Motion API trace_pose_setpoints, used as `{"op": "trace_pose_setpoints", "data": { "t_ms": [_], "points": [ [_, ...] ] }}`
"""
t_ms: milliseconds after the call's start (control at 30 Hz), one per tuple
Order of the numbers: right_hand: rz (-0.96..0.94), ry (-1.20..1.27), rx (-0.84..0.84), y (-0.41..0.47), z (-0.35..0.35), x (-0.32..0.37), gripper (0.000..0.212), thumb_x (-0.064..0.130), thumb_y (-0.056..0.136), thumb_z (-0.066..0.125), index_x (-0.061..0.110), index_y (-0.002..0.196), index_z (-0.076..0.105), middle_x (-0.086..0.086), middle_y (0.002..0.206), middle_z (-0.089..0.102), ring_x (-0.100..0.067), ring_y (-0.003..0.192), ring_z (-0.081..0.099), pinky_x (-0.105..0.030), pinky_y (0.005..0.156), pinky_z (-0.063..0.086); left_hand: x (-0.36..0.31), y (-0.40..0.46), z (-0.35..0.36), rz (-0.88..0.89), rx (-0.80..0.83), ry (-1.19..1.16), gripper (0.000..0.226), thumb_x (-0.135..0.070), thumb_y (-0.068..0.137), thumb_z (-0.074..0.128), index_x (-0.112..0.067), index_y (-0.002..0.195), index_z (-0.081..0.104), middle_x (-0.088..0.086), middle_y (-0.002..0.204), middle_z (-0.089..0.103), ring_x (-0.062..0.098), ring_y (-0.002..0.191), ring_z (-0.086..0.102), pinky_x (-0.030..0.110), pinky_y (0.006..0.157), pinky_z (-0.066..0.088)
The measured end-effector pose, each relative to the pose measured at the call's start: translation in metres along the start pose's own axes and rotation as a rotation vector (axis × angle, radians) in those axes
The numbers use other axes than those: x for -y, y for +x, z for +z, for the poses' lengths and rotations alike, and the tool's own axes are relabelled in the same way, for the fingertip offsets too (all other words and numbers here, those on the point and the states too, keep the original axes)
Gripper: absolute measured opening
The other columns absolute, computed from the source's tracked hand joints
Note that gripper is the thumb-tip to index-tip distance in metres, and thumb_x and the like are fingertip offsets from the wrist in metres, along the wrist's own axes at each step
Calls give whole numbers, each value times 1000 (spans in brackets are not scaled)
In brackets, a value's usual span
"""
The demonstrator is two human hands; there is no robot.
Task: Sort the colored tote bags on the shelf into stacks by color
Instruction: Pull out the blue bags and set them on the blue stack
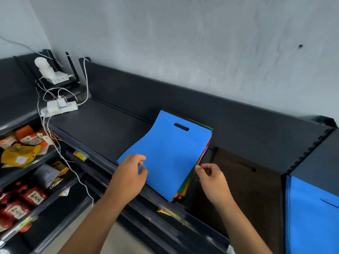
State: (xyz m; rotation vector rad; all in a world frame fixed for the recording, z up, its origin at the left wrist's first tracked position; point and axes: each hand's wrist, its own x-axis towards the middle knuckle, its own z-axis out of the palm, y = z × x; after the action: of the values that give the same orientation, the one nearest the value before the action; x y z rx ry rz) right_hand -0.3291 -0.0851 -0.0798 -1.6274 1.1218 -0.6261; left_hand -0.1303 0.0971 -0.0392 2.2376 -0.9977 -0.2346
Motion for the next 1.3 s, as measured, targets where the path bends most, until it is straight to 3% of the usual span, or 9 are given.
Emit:
{"op": "trace_pose_setpoints", "data": {
  "t_ms": [167,267,367,467,567,767,967,1133,1300],
  "points": [
    [87,37,-85,27,23,12,48,53,92,76,18,113,51,0,99,64,-9,83,63,-27,65,47,8,52,0,64,53,102,40,-23,104,53,-19,144,51,-6,148,48,14,135,46,37,107,45],
    [128,23,-124,34,38,11,56,55,87,80,17,115,50,4,102,64,-2,88,63,-26,67,48,13,82,2,65,154,120,61,-27,106,51,-17,161,28,-4,169,24,17,153,27,39,120,35],
    [175,36,-180,37,50,11,57,58,88,78,19,119,50,11,106,63,1,91,61,-27,69,51,19,106,10,78,340,173,73,-39,109,45,-17,166,6,-5,174,-2,15,160,0,38,128,16],
    [217,49,-251,37,58,14,55,60,88,77,19,117,54,13,104,64,0,88,63,-26,65,52,24,119,20,144,465,307,76,-49,109,36,-13,166,0,3,174,-8,22,160,-9,39,130,4],
    [248,92,-351,35,67,15,56,67,82,78,22,113,66,10,105,75,-10,89,74,-36,70,62,25,119,23,267,546,333,77,-56,108,32,-15,166,1,3,174,-7,22,160,-9,39,130,2],
    [282,181,-474,12,64,24,18,31,99,75,17,109,76,3,103,81,-16,86,79,-36,72,64,43,140,2,330,486,206,74,-54,107,37,-15,165,13,5,174,6,21,160,3,39,127,18],
    [377,317,-513,-25,74,28,21,33,98,76,16,110,74,-1,101,83,-25,88,81,-49,81,66,57,137,-12,519,553,260,75,-53,107,38,-22,165,4,4,166,31,29,159,10,49,128,16],
    [381,273,-589,-43,79,30,13,25,101,71,15,107,77,0,99,83,-23,86,81,-44,79,65,63,140,-20,548,570,147,77,-52,106,44,-20,165,6,3,165,30,21,152,29,35,121,31],
    [372,322,-629,-51,87,35,13,24,98,73,13,105,76,0,95,83,-24,84,81,-50,82,66,67,138,-25,620,577,276,72,-50,108,39,-14,164,9,4,166,26,22,154,23,40,128,12]
  ]
}}
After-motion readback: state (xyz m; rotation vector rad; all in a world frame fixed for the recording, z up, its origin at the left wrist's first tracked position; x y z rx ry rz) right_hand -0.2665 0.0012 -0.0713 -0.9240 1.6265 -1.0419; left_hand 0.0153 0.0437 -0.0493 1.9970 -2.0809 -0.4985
